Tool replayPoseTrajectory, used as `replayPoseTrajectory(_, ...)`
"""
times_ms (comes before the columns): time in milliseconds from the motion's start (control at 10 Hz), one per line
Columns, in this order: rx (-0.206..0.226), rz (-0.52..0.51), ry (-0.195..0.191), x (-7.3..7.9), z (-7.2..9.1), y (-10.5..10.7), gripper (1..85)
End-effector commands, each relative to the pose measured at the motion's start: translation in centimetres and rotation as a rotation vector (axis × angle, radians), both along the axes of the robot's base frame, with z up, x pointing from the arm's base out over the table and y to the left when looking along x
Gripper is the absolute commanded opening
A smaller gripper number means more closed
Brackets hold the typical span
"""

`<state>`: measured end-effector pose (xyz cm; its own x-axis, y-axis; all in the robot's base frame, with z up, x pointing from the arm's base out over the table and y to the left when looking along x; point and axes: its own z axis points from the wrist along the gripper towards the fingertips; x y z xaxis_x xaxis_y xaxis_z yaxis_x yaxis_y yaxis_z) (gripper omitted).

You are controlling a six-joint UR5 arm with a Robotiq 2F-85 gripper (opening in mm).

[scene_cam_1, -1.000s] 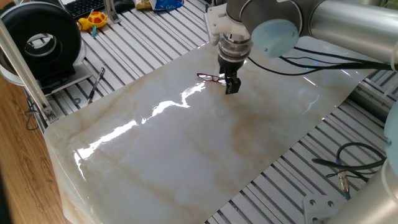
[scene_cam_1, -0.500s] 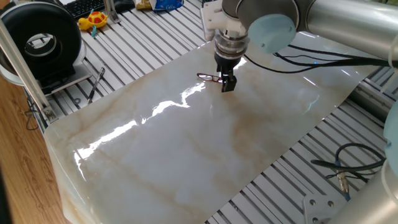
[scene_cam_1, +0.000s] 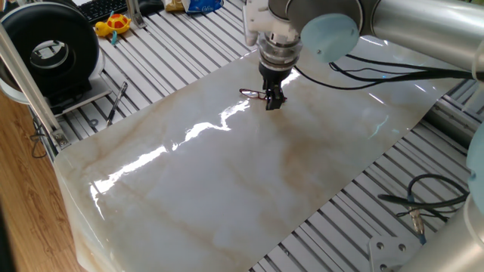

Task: Unfold the leg of the glasses (with one hand)

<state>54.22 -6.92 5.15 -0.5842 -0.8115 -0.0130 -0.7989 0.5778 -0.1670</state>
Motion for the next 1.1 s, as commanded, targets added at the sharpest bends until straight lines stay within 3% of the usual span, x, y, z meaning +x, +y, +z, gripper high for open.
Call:
replayPoseTrajectory(0, 0.008, -0.056, 0.023, -2.2, 2.4, 1.1, 58.7)
replayPoseTrajectory(100, -0.008, -0.059, 0.021, -3.2, 4.2, 1.3, 58.3)
replayPoseTrajectory(400, -0.016, -0.057, -0.019, -2.3, 4.6, 1.2, 57.3)
replayPoseTrajectory(600, -0.030, -0.045, -0.015, -2.4, 4.6, 0.9, 57.3)
replayPoseTrajectory(700, -0.050, -0.036, -0.007, -2.5, 4.1, -0.3, 57.3)
replayPoseTrajectory(900, -0.106, -0.007, 0.021, -3.2, 6.6, -2.0, 56.0)
replayPoseTrajectory(1000, -0.104, -0.008, 0.027, -3.6, 7.2, -1.7, 53.3)
